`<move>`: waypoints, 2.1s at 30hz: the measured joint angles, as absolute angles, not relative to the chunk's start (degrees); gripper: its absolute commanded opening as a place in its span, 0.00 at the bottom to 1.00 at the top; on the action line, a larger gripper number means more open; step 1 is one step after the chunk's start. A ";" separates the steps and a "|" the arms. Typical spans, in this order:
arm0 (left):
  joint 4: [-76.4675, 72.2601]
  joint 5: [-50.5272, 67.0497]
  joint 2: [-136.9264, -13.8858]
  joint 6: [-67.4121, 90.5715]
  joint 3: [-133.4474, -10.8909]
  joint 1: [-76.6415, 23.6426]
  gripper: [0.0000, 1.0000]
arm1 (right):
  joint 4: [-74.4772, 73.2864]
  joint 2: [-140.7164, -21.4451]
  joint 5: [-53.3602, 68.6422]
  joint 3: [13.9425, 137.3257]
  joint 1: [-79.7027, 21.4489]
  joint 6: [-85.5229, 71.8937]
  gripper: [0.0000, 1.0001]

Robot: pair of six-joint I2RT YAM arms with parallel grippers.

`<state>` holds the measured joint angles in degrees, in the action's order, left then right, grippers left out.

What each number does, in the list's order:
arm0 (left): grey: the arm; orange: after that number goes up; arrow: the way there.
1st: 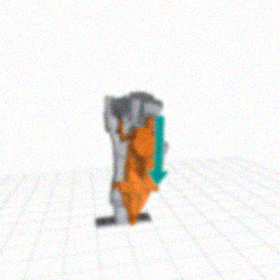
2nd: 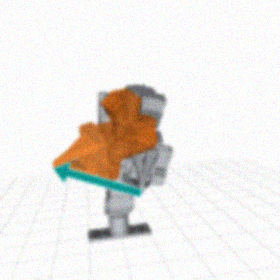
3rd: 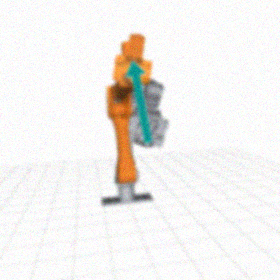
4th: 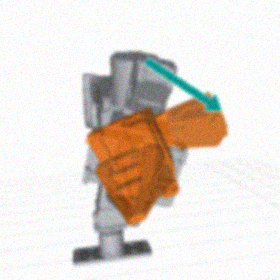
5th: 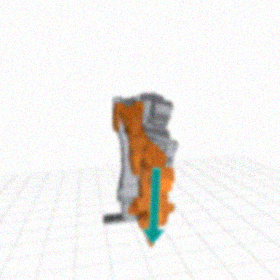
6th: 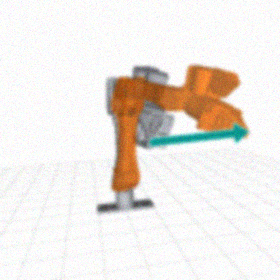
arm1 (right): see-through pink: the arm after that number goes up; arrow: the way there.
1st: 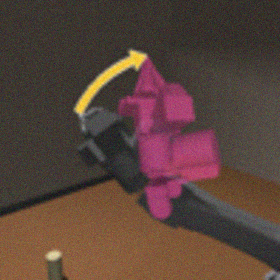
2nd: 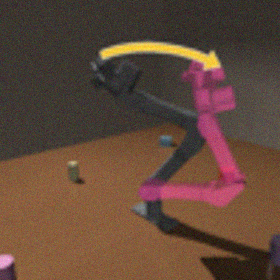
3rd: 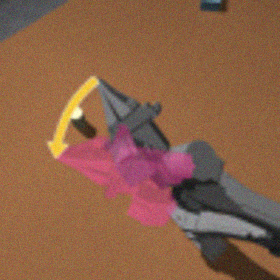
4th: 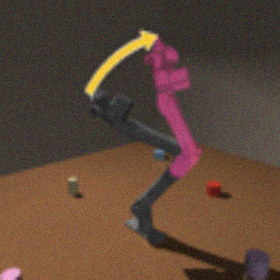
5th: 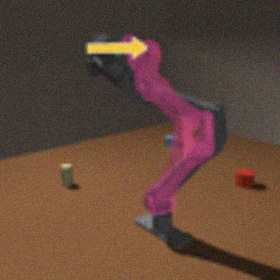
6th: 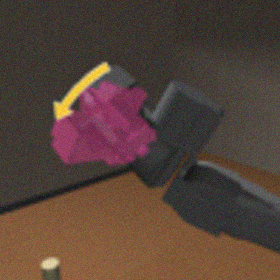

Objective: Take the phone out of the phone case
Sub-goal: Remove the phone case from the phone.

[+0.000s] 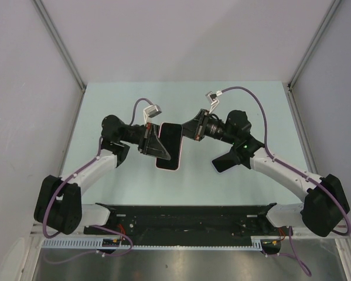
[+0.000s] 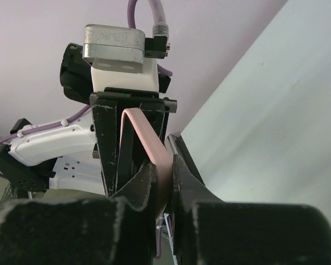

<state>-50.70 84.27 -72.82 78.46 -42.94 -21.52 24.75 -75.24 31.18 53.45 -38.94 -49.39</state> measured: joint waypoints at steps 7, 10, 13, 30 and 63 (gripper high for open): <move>-48.60 85.47 -76.75 74.94 -43.88 -21.71 0.03 | 21.80 -73.76 30.09 51.48 -36.93 -50.61 0.00; -40.36 82.24 -76.75 68.69 -45.32 -22.48 0.40 | 19.25 -72.20 28.49 51.29 -35.70 -51.05 0.00; -32.93 76.49 -76.75 61.39 -48.12 -22.87 0.81 | 14.81 -70.96 25.58 50.59 -34.83 -51.72 0.00; -2.37 51.05 -74.02 38.41 -59.07 -18.85 1.00 | -17.89 -71.02 3.75 47.57 -31.51 -48.51 0.00; 19.53 -0.95 -91.81 26.35 -61.36 -52.05 0.80 | -17.89 -90.48 3.79 52.42 -33.78 -53.10 0.00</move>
